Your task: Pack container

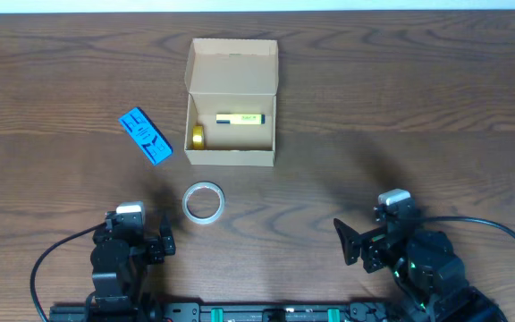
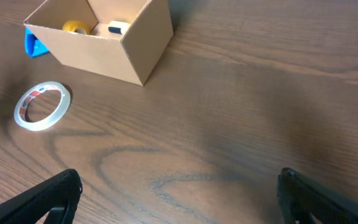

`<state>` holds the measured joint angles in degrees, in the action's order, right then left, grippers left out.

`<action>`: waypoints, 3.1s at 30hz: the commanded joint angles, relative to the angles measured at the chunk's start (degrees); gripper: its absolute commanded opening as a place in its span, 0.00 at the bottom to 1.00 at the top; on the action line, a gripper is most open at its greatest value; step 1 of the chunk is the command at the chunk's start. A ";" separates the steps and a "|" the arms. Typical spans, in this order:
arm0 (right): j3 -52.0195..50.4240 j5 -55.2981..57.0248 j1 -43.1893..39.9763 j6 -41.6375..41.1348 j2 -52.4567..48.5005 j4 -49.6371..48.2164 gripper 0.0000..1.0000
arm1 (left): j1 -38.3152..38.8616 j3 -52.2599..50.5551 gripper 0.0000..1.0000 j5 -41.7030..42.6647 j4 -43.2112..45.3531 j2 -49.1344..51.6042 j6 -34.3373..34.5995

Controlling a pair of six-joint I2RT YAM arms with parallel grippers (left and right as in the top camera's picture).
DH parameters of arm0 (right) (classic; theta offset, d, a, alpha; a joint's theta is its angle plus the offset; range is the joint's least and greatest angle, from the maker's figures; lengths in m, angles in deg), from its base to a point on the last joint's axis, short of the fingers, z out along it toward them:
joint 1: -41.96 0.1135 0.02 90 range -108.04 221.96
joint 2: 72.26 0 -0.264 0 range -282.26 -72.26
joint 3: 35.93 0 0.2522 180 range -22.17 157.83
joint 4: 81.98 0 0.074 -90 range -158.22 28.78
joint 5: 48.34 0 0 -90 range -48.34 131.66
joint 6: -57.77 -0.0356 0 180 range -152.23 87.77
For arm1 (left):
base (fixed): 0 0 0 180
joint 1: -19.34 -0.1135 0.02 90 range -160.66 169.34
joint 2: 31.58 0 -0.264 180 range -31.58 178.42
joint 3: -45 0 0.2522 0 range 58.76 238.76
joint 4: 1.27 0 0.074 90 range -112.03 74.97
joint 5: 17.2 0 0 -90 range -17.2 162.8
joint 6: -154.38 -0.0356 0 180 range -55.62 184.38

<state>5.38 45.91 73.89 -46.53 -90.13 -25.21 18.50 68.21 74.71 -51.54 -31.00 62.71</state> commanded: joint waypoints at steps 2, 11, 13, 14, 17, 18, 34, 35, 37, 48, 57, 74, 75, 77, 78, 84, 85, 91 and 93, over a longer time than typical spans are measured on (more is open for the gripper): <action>-0.24 -0.22 -0.44 -0.90 0.24 0.09 0.99 | 0.26 4.22 0.96 1.55 -0.07 -0.04 9.38; -0.24 -0.22 -0.44 -0.90 0.24 0.09 0.99 | 0.17 23.34 0.96 0.02 -3.28 20.85 27.30; -0.24 -0.22 -0.44 -0.90 0.24 0.09 0.99 | 0.11 28.55 0.96 1.99 -3.54 31.10 27.47; -0.24 -0.20 -0.44 -0.90 0.24 0.09 0.99 | 0.11 31.04 0.96 3.28 -3.63 35.76 27.45; -0.24 -0.22 -0.44 -0.90 0.24 0.09 0.99 | 0.11 40.02 0.96 6.34 -5.01 50.10 27.41; -0.24 -0.22 -0.44 -0.90 0.24 0.09 0.99 | 0.11 43.56 0.95 6.47 -5.40 55.36 26.91; -0.24 -0.22 -0.44 -0.90 0.24 0.09 0.99 | -4.04 53.72 0.96 4.22 3.26 91.45 37.33; -0.24 -0.20 -0.44 -0.90 0.24 0.09 0.99 | -5.20 53.72 0.98 4.50 4.04 92.19 38.53; -0.24 -0.22 -0.44 -0.90 0.24 0.09 0.99 | -6.75 53.72 0.99 5.05 5.44 93.09 39.43; -0.24 -0.22 -0.44 -0.90 0.24 0.09 0.99 | -8.24 57.07 0.94 8.70 11.58 101.77 40.00; -0.24 -0.20 -0.44 -0.90 0.24 0.09 0.99 | -8.24 67.36 0.96 9.73 5.62 109.85 38.47; -0.24 -0.22 -0.44 -0.90 0.24 0.09 0.99 | -8.24 76.15 0.92 6.67 -6.64 117.66 37.07; -0.24 -0.22 -0.44 -0.90 0.24 0.09 0.99 | -8.24 76.17 0.93 6.64 -6.64 117.85 36.72; -0.24 -0.22 -0.44 -0.90 0.24 0.09 0.99 | -8.24 76.17 0.92 6.51 -6.73 118.38 36.48; -0.24 -0.22 -0.44 -0.90 0.24 0.09 0.99 | -8.24 76.17 0.93 6.49 -6.73 118.75 36.33; -0.24 -0.20 -0.44 -0.90 0.24 0.09 0.99 | -8.24 76.17 0.92 6.71 -7.04 121.28 35.58; -0.24 -0.22 -0.44 -0.90 0.24 0.09 0.99 | -8.22 76.17 0.89 6.71 -7.06 121.37 35.26; -0.24 -0.22 -0.44 -0.90 0.24 0.09 0.99 | -8.24 76.17 0.58 6.62 -7.02 121.39 34.91; -0.24 -0.22 -0.44 -0.90 0.24 0.09 0.99 | -8.24 76.17 0.54 6.69 -7.04 121.39 34.91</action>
<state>5.07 45.91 73.89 -46.75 -90.13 -25.19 10.39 143.44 82.19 -58.34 89.19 98.14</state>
